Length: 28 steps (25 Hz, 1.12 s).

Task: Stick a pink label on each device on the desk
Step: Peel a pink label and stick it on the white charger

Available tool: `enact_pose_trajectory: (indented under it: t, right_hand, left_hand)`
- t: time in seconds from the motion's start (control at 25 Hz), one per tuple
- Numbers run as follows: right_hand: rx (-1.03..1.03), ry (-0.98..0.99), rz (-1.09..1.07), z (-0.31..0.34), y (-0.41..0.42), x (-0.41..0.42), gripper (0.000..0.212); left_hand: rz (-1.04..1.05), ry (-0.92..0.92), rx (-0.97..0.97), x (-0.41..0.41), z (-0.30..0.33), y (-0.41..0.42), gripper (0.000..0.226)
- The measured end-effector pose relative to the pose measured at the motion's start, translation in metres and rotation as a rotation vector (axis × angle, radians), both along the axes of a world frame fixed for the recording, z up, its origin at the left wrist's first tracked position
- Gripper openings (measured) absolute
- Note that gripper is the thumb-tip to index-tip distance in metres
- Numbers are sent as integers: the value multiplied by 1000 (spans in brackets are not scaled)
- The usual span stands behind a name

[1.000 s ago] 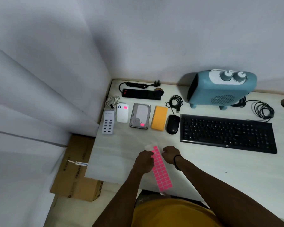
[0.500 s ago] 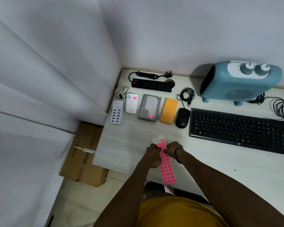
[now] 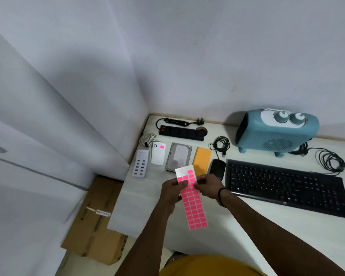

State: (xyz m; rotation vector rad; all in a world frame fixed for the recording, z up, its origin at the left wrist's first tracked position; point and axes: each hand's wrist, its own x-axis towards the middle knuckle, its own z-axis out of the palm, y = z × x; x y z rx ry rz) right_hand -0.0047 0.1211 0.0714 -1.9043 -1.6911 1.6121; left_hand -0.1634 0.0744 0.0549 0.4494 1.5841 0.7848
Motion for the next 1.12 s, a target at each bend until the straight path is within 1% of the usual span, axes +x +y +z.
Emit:
enact_pose_trajectory:
  t: [0.08, 0.16, 0.24, 0.32, 0.52, 0.8, 1.0, 1.12]
  right_hand:
    - [252, -50, -43, 12, 3, 4, 18]
    - [492, -81, -56, 27, 5, 7, 21]
    - [619, -89, 7, 36, 7, 8, 19]
    - [670, -79, 24, 42, 6, 10, 22]
    - [676, -59, -6, 44, 0, 15, 26]
    - [630, -33, 16, 44, -7, 23, 12]
    - [584, -24, 42, 41, -12, 23, 21]
    - [573, -29, 46, 40, -10, 24, 12]
  left_hand:
    - [26, -37, 71, 2, 7, 5, 34]
    - [50, -87, 123, 5, 16, 10, 27]
    - [45, -127, 158, 9, 25, 13, 24]
    - [15, -148, 182, 16, 33, 14, 22]
    - [-78, -80, 239, 23, 37, 6, 20]
    - [-183, 58, 264, 22, 40, -9, 18]
    - [-199, 76, 234, 20, 38, -13, 17]
    - [-210, 78, 211, 19, 36, -12, 20]
